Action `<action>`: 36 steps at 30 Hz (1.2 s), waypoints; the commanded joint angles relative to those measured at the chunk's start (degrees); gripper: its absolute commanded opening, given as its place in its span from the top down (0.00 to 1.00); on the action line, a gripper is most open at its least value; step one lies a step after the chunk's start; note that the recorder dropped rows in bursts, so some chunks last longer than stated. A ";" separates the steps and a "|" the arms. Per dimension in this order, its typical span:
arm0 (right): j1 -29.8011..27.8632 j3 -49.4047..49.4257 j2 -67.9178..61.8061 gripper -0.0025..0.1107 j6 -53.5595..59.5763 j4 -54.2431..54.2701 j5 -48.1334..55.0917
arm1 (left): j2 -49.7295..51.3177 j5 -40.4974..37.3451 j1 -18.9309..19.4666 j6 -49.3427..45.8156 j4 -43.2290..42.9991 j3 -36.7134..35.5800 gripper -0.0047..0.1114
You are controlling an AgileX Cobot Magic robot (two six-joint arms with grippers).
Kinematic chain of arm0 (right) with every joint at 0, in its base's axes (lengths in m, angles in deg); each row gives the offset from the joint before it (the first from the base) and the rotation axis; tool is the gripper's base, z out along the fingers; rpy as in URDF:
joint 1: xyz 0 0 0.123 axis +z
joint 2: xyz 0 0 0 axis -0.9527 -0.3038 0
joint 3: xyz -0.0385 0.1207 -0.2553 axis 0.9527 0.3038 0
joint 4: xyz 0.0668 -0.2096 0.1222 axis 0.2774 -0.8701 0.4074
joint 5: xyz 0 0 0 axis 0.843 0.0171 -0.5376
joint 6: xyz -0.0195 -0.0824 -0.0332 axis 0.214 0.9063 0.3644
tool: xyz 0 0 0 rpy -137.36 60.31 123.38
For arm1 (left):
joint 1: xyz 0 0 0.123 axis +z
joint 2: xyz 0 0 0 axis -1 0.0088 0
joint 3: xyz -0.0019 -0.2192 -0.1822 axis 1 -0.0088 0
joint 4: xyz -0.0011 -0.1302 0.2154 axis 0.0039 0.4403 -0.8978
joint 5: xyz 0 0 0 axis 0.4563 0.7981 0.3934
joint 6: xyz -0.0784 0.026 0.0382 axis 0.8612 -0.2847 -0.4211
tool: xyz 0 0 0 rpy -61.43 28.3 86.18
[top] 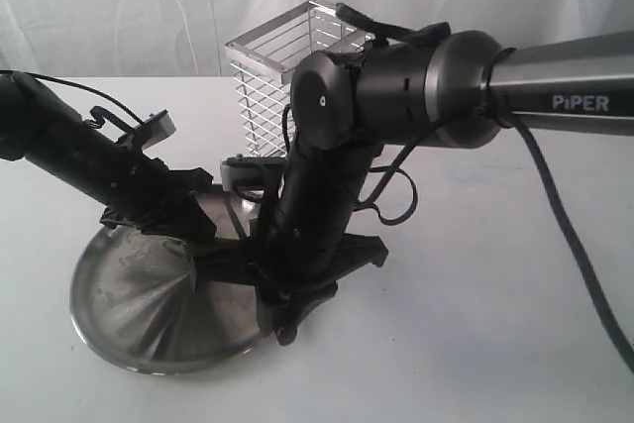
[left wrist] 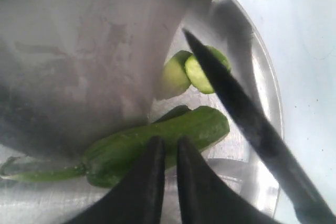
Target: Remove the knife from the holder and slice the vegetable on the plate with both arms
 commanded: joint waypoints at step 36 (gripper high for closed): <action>14.86 15.21 3.79 0.98 -39.62 -13.51 -24.71 | 1.20 -0.06 -0.29 -0.02 1.46 -0.67 0.81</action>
